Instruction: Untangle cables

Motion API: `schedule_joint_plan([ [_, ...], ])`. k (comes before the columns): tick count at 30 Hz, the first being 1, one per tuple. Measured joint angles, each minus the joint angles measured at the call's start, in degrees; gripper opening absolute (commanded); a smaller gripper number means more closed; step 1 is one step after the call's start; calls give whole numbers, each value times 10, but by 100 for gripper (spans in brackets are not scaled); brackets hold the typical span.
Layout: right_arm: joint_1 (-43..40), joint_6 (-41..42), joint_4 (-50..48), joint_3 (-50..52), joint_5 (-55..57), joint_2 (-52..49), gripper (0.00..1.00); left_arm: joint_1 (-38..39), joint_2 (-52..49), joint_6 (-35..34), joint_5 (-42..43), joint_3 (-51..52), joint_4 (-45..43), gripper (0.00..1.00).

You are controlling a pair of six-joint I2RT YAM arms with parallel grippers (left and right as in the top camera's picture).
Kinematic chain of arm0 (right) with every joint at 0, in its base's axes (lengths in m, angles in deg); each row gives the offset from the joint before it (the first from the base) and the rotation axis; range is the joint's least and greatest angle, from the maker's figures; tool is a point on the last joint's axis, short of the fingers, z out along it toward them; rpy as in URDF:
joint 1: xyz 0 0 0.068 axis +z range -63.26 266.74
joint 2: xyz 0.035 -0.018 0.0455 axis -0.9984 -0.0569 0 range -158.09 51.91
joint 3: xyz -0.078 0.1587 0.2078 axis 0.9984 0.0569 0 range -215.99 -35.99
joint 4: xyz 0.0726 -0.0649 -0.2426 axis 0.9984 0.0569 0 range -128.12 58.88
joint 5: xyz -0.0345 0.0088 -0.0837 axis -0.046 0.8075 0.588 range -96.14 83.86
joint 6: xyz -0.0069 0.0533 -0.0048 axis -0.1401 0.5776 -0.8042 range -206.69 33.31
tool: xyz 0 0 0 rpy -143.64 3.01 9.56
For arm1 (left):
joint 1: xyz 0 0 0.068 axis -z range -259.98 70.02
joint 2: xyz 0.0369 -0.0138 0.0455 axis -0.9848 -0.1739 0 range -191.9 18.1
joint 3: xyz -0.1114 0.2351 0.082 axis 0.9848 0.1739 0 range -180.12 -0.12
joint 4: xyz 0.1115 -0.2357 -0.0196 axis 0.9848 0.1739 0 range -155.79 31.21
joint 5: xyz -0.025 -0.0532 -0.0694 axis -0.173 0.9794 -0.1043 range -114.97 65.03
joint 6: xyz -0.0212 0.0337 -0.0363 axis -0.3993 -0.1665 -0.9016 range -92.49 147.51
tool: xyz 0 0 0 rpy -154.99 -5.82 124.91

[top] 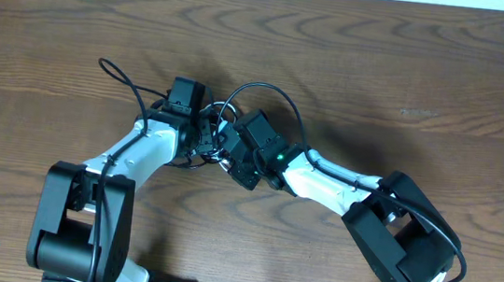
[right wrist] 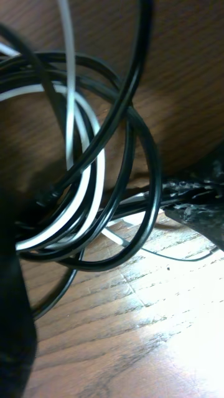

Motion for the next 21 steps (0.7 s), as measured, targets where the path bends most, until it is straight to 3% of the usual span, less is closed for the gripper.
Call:
schedule_joint_plan([
  [7,1,0,47,-17,0,0,1,5,0,-5,-20,0,7,28],
  [21,-2,0,304,-79,57,5,1,14,0,-15,-21,0,7,28],
])
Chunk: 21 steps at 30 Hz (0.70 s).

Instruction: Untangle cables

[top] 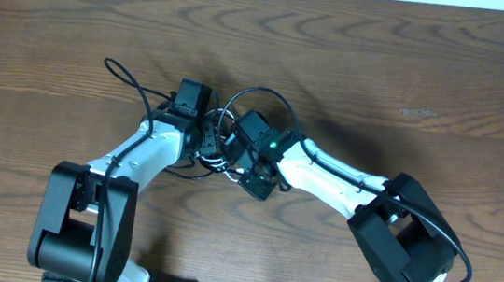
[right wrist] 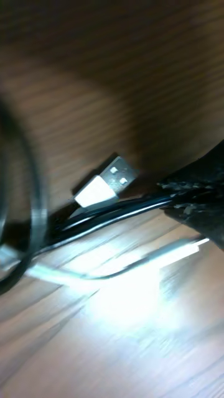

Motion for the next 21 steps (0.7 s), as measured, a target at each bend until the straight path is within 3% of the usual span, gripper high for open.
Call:
schedule_joint_plan([
  [21,-133,0,94,1,30,5,1,-42,0,0,15,0,9,28],
])
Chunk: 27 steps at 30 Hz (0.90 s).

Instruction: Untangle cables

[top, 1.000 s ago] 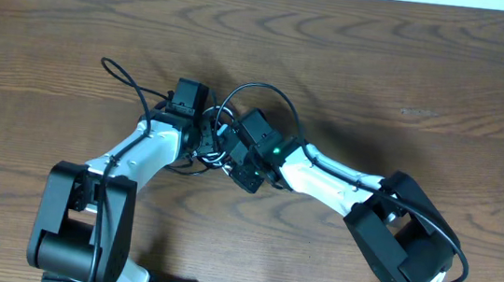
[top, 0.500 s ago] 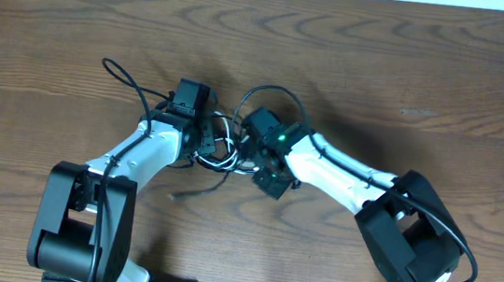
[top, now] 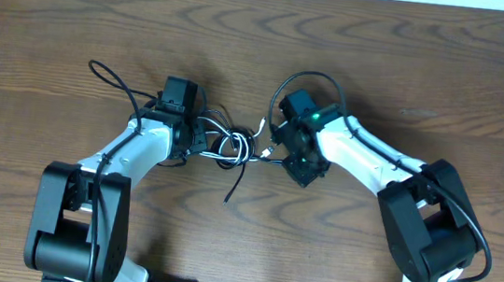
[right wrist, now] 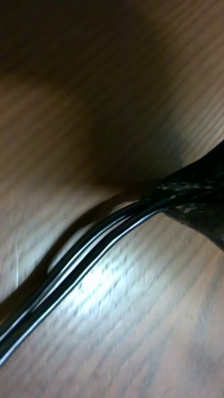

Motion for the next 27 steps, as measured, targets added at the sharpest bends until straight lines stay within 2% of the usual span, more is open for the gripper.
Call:
schedule_joint_plan([
  [3,-9,0,0,2,0,1,7,0,0,0,0,0,0,28],
  [6,-12,0,-5,3,2,1,8,0,0,0,0,0,0,28],
  [12,-12,1,-5,0,10,0,24,-2,0,0,7,0,-5,29],
  [16,-6,0,6,-15,16,-8,31,-4,0,0,21,0,-8,28],
  [22,10,-13,26,-51,-8,-27,35,-4,0,0,35,0,-9,29],
  [27,21,-31,86,-91,-43,-37,36,-4,0,0,43,0,-10,29],
])
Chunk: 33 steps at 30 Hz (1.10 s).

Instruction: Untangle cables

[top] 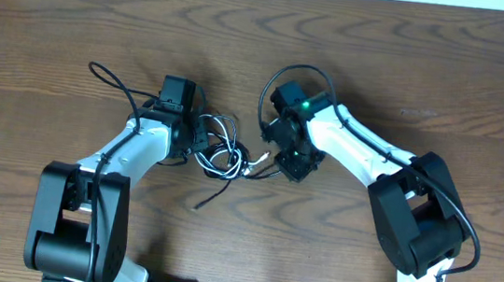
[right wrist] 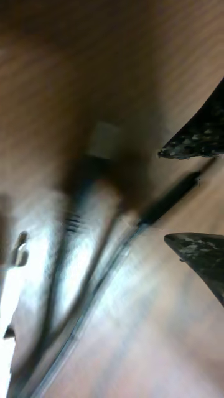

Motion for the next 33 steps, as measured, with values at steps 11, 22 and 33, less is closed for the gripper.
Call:
schedule_joint_plan([
  [11,0,-115,74,-42,-165,-1,48,-2,0,2,27,0,13,33],
  [22,27,-183,12,-27,-270,-1,50,-3,0,12,60,0,14,38],
  [33,82,-155,-139,36,-203,-1,51,-3,0,14,62,0,14,37],
])
